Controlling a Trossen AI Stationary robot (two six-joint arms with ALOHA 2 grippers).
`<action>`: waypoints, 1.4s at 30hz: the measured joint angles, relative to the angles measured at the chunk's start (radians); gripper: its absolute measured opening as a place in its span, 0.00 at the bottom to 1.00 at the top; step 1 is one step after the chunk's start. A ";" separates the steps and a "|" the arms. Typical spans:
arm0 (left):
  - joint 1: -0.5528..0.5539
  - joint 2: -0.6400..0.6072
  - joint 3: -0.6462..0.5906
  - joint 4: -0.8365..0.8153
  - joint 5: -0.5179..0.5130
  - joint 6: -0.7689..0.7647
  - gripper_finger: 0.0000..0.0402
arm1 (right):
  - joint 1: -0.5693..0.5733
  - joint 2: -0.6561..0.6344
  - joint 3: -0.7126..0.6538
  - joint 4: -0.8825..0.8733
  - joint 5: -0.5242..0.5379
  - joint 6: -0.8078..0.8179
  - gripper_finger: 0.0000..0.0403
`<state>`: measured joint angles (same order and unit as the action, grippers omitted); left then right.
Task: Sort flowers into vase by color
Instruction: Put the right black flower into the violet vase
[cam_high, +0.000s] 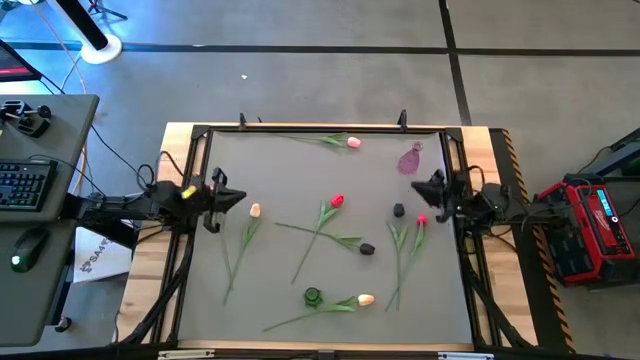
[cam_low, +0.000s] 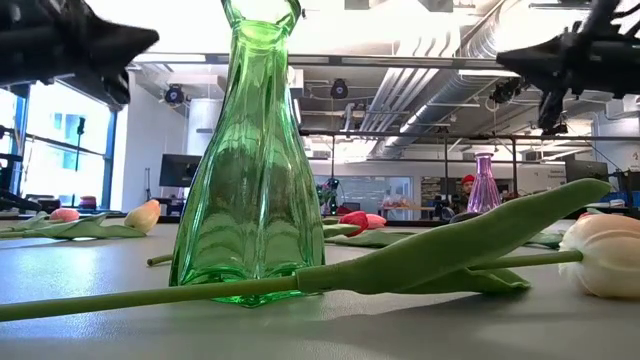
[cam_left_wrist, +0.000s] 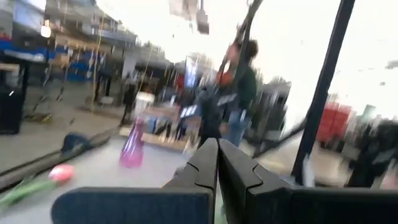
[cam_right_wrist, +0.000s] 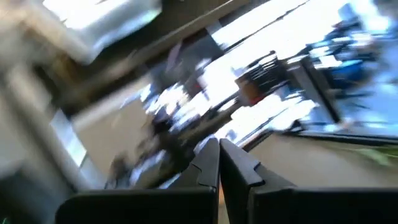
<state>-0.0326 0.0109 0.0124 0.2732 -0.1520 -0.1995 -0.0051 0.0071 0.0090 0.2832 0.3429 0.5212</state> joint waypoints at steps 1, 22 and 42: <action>0.000 0.000 0.000 0.022 0.000 -0.007 0.00 | 0.000 0.000 0.000 0.017 0.062 0.052 0.00; 0.000 0.034 0.000 0.199 -0.308 -0.295 0.00 | -0.002 0.009 0.001 0.048 0.515 0.460 0.00; 0.176 0.709 0.372 0.055 -0.164 -0.375 0.25 | -0.002 0.491 0.179 0.053 0.180 0.789 0.00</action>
<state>0.1433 0.7195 0.3841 0.3281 -0.3163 -0.5745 -0.0067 0.4980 0.1878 0.3359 0.5231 1.3101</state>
